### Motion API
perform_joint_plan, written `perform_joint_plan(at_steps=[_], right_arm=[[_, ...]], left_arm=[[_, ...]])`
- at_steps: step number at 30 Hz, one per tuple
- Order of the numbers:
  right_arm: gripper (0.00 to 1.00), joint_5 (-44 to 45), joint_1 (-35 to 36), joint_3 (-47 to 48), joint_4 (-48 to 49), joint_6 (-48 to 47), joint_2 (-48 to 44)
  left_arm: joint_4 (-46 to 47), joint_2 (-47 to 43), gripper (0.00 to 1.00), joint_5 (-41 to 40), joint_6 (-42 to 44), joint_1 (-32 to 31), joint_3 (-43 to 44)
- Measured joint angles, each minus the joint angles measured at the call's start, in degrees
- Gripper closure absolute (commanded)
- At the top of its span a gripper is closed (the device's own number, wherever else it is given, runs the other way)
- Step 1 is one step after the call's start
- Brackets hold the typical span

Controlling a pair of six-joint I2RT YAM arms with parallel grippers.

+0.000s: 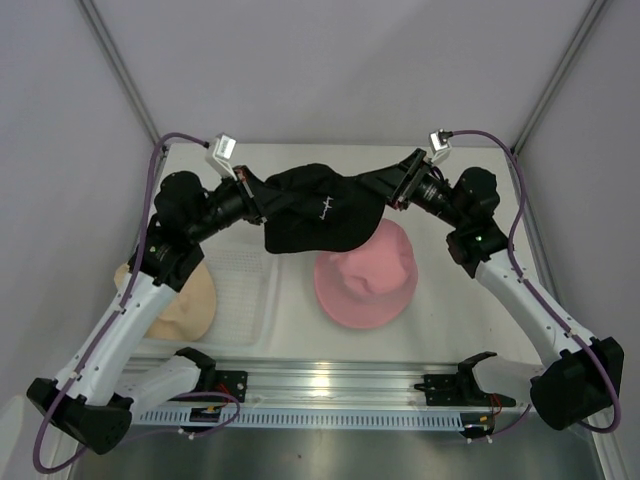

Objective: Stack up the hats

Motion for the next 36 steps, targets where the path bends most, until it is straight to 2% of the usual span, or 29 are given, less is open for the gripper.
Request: perform_joint_plan(at_steps=[1, 4, 6, 8, 9, 11, 12, 13, 17, 21, 25, 30, 36], right_arm=[[0.71, 0.0, 0.2, 0.0, 0.2, 0.2, 0.0], [1.00, -0.2, 1.0, 0.0, 1.0, 0.7, 0.0], [1.00, -0.1, 1.3, 0.0, 0.9, 0.3, -0.2], [1.00, -0.1, 1.3, 0.1, 0.4, -0.7, -0.7], [1.00, 0.0, 1.3, 0.1, 0.0, -1.4, -1.0], [1.00, 0.0, 1.4, 0.1, -0.6, -3.2, -2.0], [1.00, 0.0, 1.4, 0.1, -1.0, -4.3, -2.7], [1.00, 0.2, 1.4, 0.1, -1.7, -5.5, -3.6], [1.00, 3.6, 1.4, 0.2, -6.1, -8.5, -8.5], [1.00, 8.0, 1.5, -0.3, -8.7, -8.3, -13.1], [1.00, 10.7, 1.5, -4.1, -7.1, -4.9, -16.2], [1.00, 11.9, 1.5, -11.6, -2.5, -0.4, -17.0], [1.00, 12.6, 1.5, -14.1, -5.3, -1.6, -20.2]], left_arm=[[0.0, 0.3, 0.99, 0.0, 0.4, 0.0, 0.0], [0.0, 1.5, 0.99, 0.7, 1.4, 0.0, 0.0], [0.0, 2.1, 0.98, 1.9, 2.4, 0.0, 0.0], [-0.2, 2.5, 0.91, 2.8, 3.4, 0.0, 0.0], [-0.5, 2.6, 0.69, 3.0, 4.0, 0.0, 0.0], [-1.8, 2.2, 0.36, 3.3, 5.9, -0.1, 0.0], [-2.5, 1.8, 0.13, 3.1, 6.6, -0.1, 0.0], [-3.3, 1.1, 0.03, 2.6, 7.2, -0.1, 0.0], [-5.6, -4.8, 0.00, -4.4, 7.3, -0.2, -2.4], [-6.1, -11.8, 0.00, -15.8, 4.0, -0.2, -6.3], [-1.4, -16.9, 0.02, -23.5, -3.2, 0.3, -16.5], [8.2, -15.8, 0.07, -23.5, -13.3, 0.9, -33.6], [20.4, -9.5, 0.09, -17.1, -22.8, 1.0, -36.8]])
